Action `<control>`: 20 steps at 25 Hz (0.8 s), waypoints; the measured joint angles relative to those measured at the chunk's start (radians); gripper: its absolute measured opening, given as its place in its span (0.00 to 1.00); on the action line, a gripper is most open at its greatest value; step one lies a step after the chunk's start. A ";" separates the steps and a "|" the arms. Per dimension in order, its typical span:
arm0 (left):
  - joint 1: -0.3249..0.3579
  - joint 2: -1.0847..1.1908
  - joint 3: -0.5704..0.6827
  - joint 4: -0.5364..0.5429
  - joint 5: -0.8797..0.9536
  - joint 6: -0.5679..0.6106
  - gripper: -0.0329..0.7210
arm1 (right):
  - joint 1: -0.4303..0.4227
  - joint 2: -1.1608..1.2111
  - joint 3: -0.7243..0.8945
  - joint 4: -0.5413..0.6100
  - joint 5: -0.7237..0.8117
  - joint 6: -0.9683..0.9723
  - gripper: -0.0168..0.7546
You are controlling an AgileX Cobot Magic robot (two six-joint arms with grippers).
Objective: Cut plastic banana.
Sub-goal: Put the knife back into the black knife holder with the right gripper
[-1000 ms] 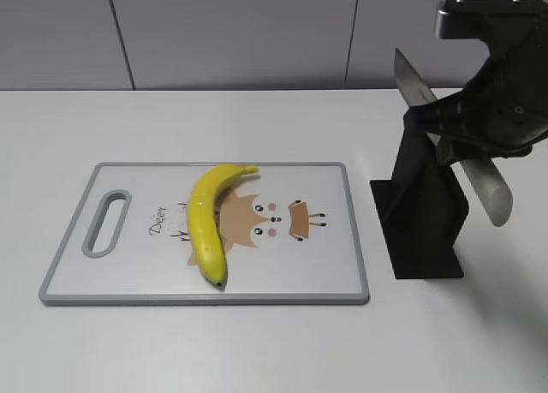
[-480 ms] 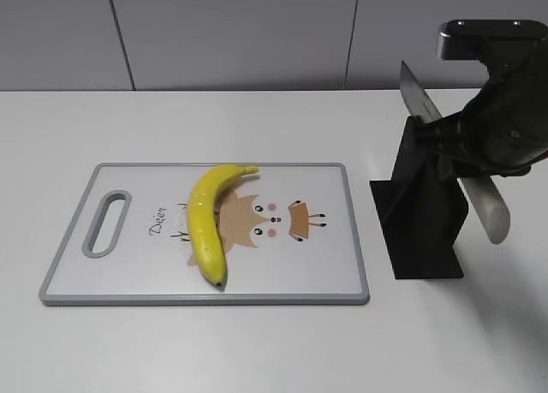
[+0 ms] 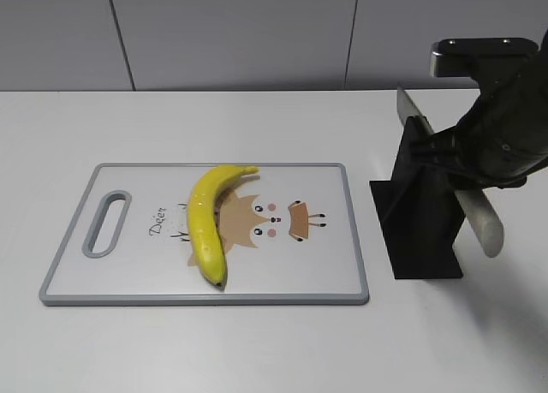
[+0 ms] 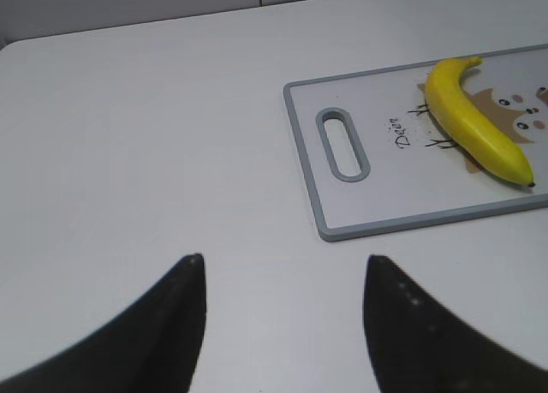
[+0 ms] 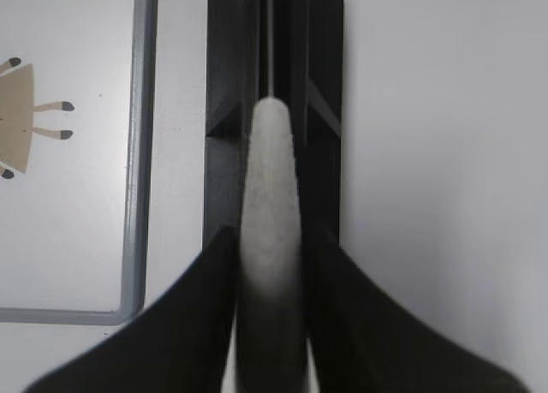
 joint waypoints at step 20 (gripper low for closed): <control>0.000 0.000 0.000 0.005 0.000 0.000 0.78 | 0.000 -0.351 0.090 0.266 0.183 -0.494 0.80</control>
